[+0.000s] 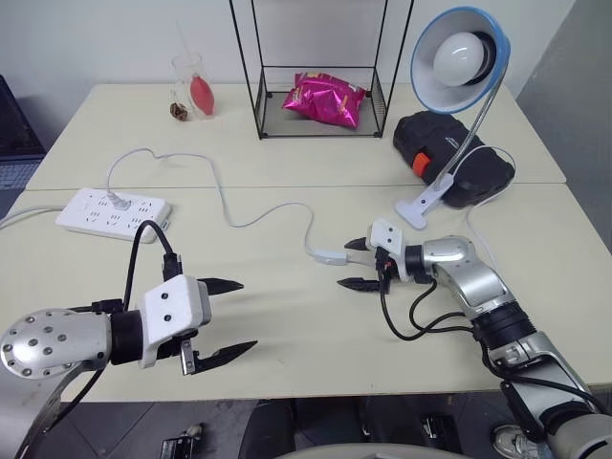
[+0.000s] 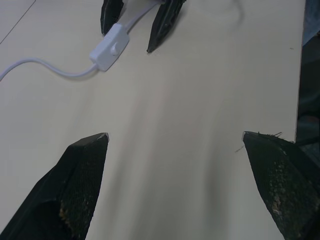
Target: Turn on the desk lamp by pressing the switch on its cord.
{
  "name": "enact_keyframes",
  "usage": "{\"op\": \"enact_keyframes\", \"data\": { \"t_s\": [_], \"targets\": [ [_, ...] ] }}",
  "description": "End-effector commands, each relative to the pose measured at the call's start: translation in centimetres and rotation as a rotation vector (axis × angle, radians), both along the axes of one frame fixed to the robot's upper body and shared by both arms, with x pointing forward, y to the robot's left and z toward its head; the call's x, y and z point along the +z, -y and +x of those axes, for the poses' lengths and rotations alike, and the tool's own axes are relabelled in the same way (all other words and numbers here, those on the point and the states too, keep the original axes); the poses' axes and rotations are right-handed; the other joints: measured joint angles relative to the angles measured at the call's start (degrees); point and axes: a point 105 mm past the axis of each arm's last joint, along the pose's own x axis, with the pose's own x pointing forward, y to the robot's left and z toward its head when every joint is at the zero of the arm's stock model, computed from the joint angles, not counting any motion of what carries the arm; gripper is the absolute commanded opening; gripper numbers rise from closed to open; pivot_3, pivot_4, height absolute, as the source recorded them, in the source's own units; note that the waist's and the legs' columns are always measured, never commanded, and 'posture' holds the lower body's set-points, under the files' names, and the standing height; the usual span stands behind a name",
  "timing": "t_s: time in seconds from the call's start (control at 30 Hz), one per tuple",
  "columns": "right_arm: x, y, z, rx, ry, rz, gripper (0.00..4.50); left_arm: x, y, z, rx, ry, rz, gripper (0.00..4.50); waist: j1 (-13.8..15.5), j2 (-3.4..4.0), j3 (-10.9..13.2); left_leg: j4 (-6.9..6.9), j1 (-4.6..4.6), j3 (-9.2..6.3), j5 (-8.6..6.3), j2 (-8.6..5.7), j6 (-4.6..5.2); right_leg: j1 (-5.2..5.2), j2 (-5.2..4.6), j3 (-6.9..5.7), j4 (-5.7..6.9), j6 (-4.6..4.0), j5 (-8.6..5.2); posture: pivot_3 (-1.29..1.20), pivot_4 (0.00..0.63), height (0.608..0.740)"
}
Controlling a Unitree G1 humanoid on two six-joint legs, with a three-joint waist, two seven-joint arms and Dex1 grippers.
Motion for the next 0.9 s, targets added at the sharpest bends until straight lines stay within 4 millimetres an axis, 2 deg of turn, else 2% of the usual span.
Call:
{"op": "enact_keyframes", "data": {
  "t_s": [0.03, 0.3, 0.4, 0.43, 0.7, 0.9],
  "targets": [
    [0.8, -0.8, 0.4, 0.023, 0.047, 0.015, 3.18, 0.5, 0.0, 0.3, 0.003, 0.032, -0.015, 4.5, -0.01, 0.0, 0.0, 0.0, 0.0, 0.0, 0.0, 0.0, 0.0, 0.0, 0.0, 0.0, 0.01, 0.0, 0.0, 0.0, 0.15, 0.74],
    [0.6, -0.7, 0.3, 0.039, 0.067, -0.004, 1.28, -0.1, -0.4, 0.9, 0.052, 0.03, -0.045, 4.5, -0.04, 0.0, 0.0, 0.0, 0.02, -0.01, 0.0, 0.0, 0.0, 0.0, 0.0, 0.0, 0.04, 0.0, 0.0, 0.0, 0.15, 0.74],
    [1.7, -0.7, -0.1, 0.066, 0.076, 0.013, 0.49, 0.1, -0.4, 1.6, 0.081, 0.063, -0.074, 4.5, 0.02, 0.0, 0.0, 0.0, 0.04, -0.03, 0.0, 0.0, 0.0, 0.0, 0.0, 0.0, 0.1, 0.0, 0.0, 0.0, 0.15, 0.74],
    [2.1, -0.7, -0.4, 0.082, 0.081, 0.015, 0.38, 0.3, -0.4, 1.9, 0.088, 0.072, -0.083, 4.5, 0.08, 0.0, 0.0, 0.01, 0.04, -0.03, 0.0, 0.0, 0.0, 0.0, 0.0, -0.01, 0.1, 0.0, 0.0, 0.0, 0.15, 0.74],
    [4.7, -0.8, -3.2, 0.181, 0.091, 0.008, 0.38, 2.1, 1.2, 3.4, 0.044, 0.132, -0.094, 4.5, 0.06, -0.01, 0.0, 0.01, -0.02, -0.11, 0.0, 0.02, 0.0, 0.0, -0.02, -0.04, 0.05, 0.0, 0.0, 0.0, 0.15, 0.74],
    [5.5, -1.6, -3.9, 0.183, 0.097, 0.001, 0.38, 3.7, 4.1, 4.4, -0.051, 0.188, -0.106, 4.5, 0.06, -0.02, -0.01, 0.02, -0.01, -0.12, 0.0, -0.05, 0.0, 0.0, 0.06, -0.06, 0.11, 0.0, 0.0, 0.0, 0.15, 0.74]
  ]
}}
